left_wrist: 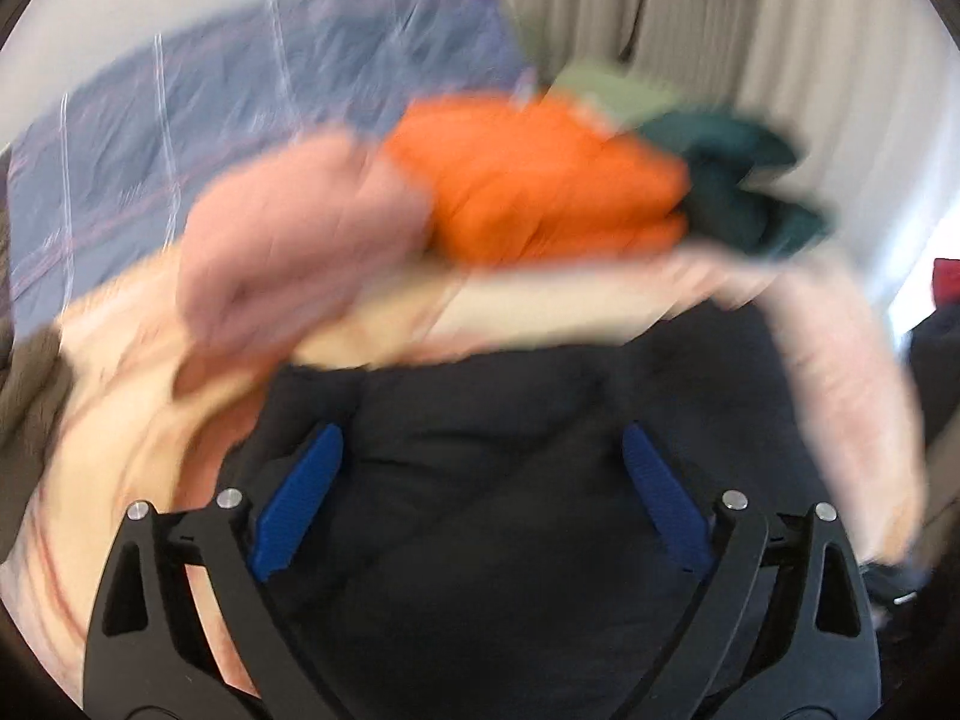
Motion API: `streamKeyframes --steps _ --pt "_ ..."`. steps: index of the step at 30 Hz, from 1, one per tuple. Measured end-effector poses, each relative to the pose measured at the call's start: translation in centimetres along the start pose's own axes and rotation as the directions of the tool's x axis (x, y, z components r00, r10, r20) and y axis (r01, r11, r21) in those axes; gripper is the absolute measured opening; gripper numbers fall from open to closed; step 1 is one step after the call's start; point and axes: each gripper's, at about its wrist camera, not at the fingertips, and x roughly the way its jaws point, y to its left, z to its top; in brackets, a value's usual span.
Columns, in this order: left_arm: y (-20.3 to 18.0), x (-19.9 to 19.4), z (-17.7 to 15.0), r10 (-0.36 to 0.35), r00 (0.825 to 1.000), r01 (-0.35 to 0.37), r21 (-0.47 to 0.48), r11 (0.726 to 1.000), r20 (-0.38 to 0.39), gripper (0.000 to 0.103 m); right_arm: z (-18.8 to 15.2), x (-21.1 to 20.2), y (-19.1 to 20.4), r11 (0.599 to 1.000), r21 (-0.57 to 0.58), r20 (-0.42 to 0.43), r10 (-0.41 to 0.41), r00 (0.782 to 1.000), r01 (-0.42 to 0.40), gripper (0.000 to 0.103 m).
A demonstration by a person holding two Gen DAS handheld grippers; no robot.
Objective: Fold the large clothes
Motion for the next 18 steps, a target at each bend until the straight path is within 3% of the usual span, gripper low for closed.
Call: streamKeyframes --steps 5,18 --pt "-0.2 2.8 -0.9 -0.006 1.000 0.006 0.006 1.000 -0.017 0.100 0.0 0.1 0.5 0.999 -0.018 0.006 -0.027 1.000 0.027 0.034" --pt "0.4 3.1 -2.0 -0.019 1.000 0.019 -0.010 1.000 -0.003 0.101 -0.1 0.1 0.5 1.000 -0.018 0.017 -0.024 1.000 0.024 0.034"
